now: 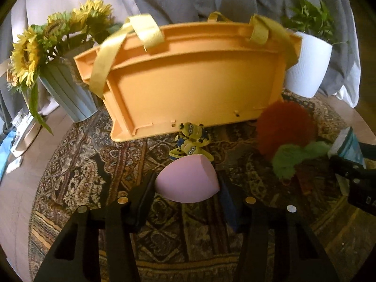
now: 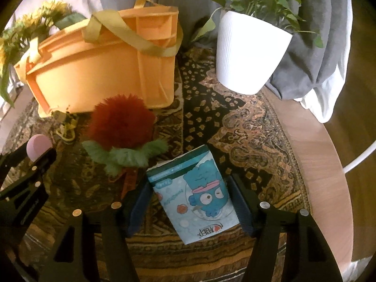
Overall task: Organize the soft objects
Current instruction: 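Grasp the pink egg sponge with the left tool while the right tool grasps the blue card pack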
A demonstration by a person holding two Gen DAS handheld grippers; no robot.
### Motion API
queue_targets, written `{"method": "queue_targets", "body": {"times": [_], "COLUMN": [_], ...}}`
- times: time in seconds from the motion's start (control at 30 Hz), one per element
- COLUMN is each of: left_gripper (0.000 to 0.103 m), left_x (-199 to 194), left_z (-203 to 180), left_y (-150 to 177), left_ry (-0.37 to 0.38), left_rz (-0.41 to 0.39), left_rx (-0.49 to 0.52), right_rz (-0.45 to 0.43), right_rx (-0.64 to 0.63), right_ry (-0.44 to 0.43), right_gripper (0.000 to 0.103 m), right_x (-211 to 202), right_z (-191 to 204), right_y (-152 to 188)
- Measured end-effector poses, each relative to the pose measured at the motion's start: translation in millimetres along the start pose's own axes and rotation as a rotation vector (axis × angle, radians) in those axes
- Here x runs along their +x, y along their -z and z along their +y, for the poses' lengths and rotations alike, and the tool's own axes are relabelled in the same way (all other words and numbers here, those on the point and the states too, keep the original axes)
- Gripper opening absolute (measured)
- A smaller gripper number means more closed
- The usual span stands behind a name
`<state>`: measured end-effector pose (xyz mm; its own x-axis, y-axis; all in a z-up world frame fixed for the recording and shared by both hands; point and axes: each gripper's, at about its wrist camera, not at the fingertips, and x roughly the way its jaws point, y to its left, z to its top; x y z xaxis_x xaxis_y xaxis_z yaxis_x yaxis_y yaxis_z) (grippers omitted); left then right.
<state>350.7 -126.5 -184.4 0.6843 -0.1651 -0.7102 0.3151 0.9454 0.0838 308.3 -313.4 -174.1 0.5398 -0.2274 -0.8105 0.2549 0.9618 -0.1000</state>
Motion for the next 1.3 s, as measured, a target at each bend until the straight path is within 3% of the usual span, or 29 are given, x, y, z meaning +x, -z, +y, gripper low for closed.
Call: {"method": "queue_targets", "body": {"times": [0.43,1.3], "left_gripper": [0.052,0.052], "left_x": [-50.5,-126.0], "left_z": [18.4,65.4], "left_y": [-11.5,-54.1], "left_ry": [0.06,0.051], "left_rz": [-0.055,-0.238], "left_rx": [-0.018,-0.057], "right_rz": [-0.081,-0.297], "right_rx": [0.053,0.055], "right_ry": [-0.056,-0.12], "right_gripper": [0.066,0.066], "right_x": [-42.9,-126.3], "right_z": [7.2,39.2], "right_y": [-1.1,-40.0]}}
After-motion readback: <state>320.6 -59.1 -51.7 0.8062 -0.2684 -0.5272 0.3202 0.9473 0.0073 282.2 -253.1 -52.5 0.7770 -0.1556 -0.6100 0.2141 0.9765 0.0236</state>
